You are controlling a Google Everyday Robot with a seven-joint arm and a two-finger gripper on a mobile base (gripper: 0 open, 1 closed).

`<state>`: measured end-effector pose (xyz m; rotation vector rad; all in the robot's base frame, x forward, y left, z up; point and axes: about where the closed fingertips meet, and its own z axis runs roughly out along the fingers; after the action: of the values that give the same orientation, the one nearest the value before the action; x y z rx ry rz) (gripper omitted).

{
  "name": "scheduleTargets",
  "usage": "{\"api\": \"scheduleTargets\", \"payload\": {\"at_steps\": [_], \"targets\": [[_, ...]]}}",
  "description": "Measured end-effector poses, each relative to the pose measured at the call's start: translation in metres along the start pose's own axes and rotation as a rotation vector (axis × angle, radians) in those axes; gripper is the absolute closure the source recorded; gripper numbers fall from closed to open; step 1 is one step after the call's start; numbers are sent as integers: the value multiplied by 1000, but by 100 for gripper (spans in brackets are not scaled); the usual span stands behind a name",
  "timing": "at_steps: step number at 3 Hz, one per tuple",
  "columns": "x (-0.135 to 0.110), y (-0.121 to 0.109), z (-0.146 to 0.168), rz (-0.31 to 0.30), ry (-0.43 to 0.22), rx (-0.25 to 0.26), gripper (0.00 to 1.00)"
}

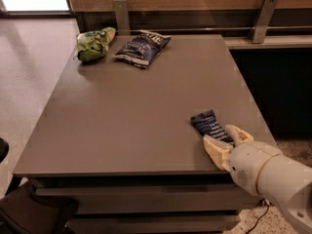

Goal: Move rxbar blueberry near blue chip bag

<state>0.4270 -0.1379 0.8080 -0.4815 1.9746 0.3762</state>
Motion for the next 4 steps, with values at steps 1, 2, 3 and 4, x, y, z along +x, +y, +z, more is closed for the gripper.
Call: {"api": "scheduleTargets", "payload": {"at_steps": [1, 2, 3, 4], "targets": [[0, 0, 0, 0, 0, 0, 100], [0, 0, 0, -1, 0, 0, 100], [-18, -17, -11, -16, -24, 42, 100], [-47, -42, -27, -51, -52, 101, 100]]}}
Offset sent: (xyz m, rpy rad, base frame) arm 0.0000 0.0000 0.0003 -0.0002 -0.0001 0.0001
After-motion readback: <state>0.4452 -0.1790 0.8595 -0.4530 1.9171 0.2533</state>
